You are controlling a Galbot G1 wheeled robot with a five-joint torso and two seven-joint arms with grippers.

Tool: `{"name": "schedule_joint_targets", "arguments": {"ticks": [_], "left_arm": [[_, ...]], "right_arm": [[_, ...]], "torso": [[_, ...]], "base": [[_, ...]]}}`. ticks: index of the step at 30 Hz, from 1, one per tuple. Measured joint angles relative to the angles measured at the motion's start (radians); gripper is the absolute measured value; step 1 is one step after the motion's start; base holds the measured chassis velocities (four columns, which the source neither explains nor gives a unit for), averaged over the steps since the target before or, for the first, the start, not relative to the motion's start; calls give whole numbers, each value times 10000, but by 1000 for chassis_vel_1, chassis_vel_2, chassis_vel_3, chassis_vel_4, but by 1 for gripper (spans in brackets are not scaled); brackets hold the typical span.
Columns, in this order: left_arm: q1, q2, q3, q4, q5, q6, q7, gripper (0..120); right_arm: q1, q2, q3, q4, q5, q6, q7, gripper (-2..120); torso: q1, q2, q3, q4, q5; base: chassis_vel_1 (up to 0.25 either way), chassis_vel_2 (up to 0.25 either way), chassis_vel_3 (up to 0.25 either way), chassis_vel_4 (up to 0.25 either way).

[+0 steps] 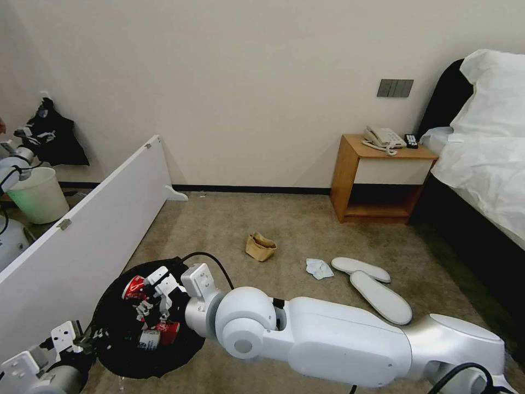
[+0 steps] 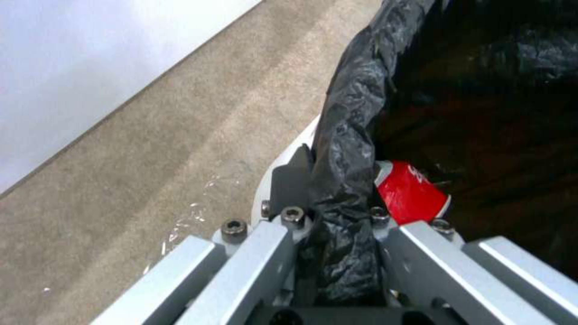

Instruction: Pick up the trash bin, then pick up the garbage from the floor and place it into the trash bin.

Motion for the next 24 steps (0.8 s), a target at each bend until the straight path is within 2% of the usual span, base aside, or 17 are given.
{"name": "schedule_joint_targets", "arguments": {"ticks": [11, 13, 17, 19, 23, 24], "left_arm": [[0, -17, 34, 42, 28, 0, 11, 2], [-8, -11, 38, 89, 46, 0, 11, 2], [-23, -12, 60, 110, 58, 0, 14, 2], [-38, -18, 80, 159, 85, 0, 16, 2], [-41, -22, 81, 207, 112, 0, 17, 2], [-41, -24, 81, 221, 117, 0, 17, 2]], "right_arm": [[-272, -157, -49, -90, -306, 7, -24, 14], [-313, -213, -38, -54, -389, 1, -40, 25], [-318, -226, 2, -28, -401, -10, -45, 33], [-314, -239, 48, -6, -402, -30, -48, 46], [-295, -266, 75, 37, -397, -49, -51, 54], [-275, -287, 92, 88, -386, -60, -51, 61]], "torso": [[0, 0, -1, -1, 0], [0, 0, 0, -1, 0], [0, 0, 0, 0, 0], [0, 0, 0, -1, 0], [0, 0, 0, 0, 0], [0, 0, 0, 0, 0]], "base": [[0, 0, 0, 0], [0, 0, 0, 0], [0, 0, 0, 0], [0, 0, 0, 0], [0, 0, 0, 0], [0, 0, 0, 0]]}}
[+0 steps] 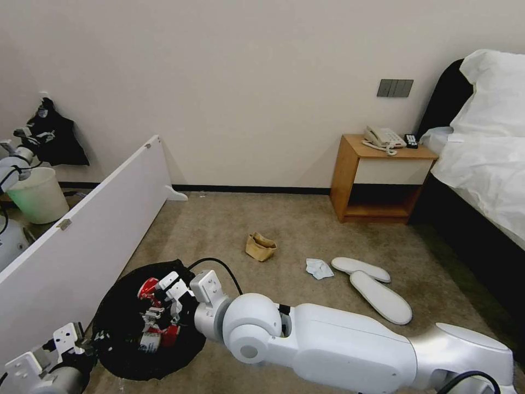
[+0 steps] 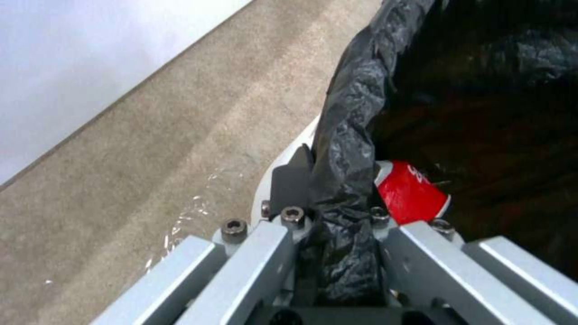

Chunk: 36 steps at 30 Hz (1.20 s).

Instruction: Pick up the trash bin, then pick up the garbage from the floor and place it into the trash bin.

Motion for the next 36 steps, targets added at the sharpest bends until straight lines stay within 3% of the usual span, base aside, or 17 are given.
{"name": "schedule_joint_targets", "arguments": {"ticks": [11, 36], "left_arm": [[-58, 10, 31, 81, 21, 0, 0, 2], [-54, -13, 51, 8, 4, 0, 18, 2]], "right_arm": [[128, -153, 163, 361, 185, -149, 50, 99], [115, 278, -322, -125, 21, -247, 193, 99]], "torso": [[0, 0, 0, -1, 0], [0, 0, 0, -1, 0]], "base": [[0, 0, 0, 0], [0, 0, 0, 0]]}}
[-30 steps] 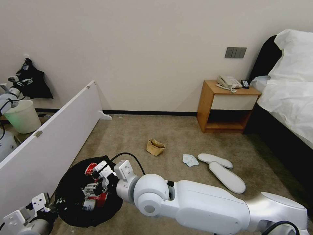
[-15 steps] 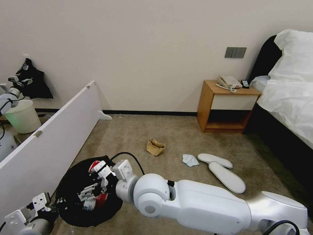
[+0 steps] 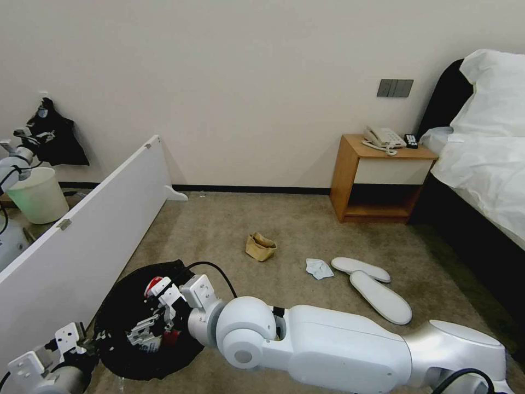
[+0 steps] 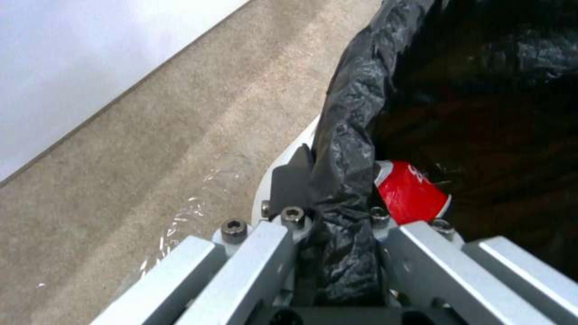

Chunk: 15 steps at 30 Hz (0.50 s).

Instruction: Pick up the trash bin, then pick up the garbage from the floor and place it into the trash bin.

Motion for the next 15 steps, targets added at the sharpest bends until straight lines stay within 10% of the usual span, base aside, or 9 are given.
{"name": "schedule_joint_targets", "arguments": {"ticks": [15], "left_arm": [[-76, -30, 58, 62, 5, 0, 10, 2]], "right_arm": [[60, -120, -493, -368, -1719, -1545, 372, 100]], "torso": [[0, 0, 0, 0, 0]], "base": [[0, 0, 0, 0]]}}
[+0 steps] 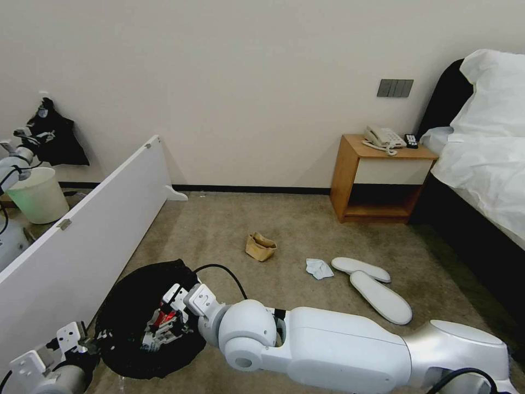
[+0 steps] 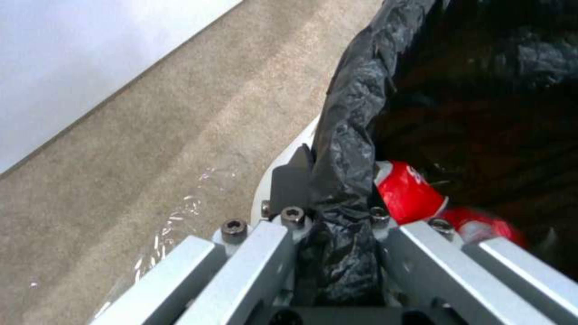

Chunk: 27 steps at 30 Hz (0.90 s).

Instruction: Pick up the trash bin, then pick up the garbage from the floor and place it into the trash bin.

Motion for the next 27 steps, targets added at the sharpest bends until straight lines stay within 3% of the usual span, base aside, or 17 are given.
{"name": "schedule_joint_targets", "arguments": {"ticks": [27], "left_arm": [[-102, 6, 14, 206, 16, 0, 10, 2]], "right_arm": [[325, 184, 594, 307, 127, 232, -49, 100]], "torso": [[0, 0, 0, 0, 0]], "base": [[0, 0, 0, 0]]}}
